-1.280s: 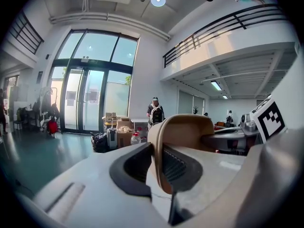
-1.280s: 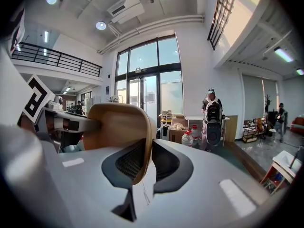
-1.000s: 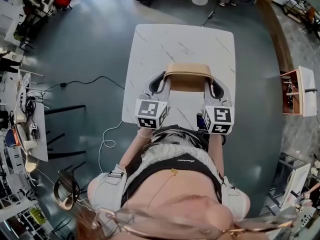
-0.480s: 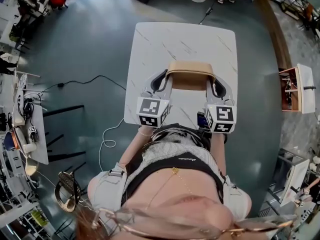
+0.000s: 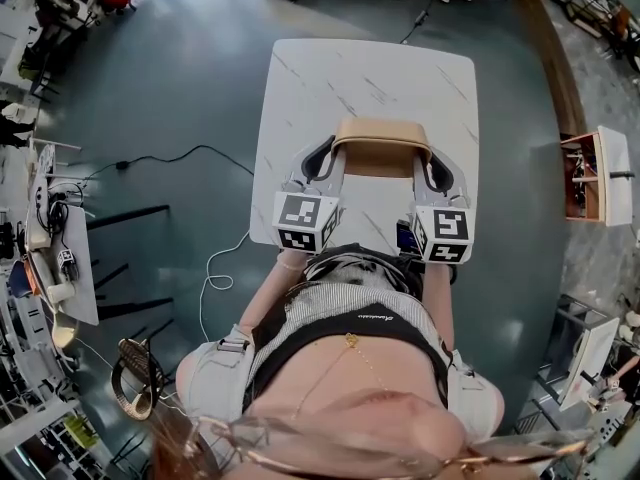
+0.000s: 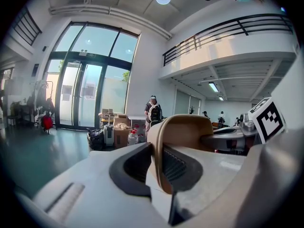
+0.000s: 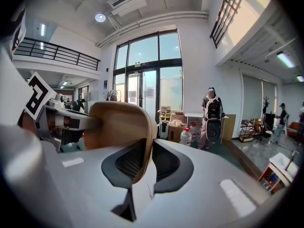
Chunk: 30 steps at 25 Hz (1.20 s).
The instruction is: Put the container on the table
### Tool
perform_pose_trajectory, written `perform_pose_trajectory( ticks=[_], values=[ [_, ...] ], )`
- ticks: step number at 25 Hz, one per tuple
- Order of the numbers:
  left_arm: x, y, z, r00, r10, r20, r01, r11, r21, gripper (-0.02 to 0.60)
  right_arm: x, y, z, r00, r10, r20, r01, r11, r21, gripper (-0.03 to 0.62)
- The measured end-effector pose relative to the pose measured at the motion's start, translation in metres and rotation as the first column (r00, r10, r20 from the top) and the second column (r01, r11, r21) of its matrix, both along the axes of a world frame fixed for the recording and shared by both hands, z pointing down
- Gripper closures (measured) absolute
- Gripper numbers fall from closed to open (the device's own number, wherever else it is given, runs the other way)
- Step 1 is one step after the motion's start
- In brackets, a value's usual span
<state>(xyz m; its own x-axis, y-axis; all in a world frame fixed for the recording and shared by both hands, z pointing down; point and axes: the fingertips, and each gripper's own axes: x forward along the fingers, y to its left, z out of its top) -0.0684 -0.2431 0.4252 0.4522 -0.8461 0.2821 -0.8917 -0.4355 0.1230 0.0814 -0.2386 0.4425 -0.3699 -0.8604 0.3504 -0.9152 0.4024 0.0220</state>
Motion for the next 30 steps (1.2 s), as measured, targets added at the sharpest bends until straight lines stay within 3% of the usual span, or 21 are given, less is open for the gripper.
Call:
perform_pose_trajectory(
  ticks=[17, 30],
  values=[
    [0.003, 0.003, 0.004, 1.000, 0.006, 0.002, -0.006, 1.000, -0.011, 0.540, 0.002, 0.004, 0.005, 1.000, 0.005, 0.000, -0.005, 1.000, -0.012, 0.526],
    [0.001, 0.001, 0.032, 1.000, 0.009, 0.003, -0.009, 0.997, -0.082, 0.540, 0.001, 0.003, 0.031, 0.999, 0.000, -0.038, -0.003, 0.997, -0.080, 0.523]
  ],
)
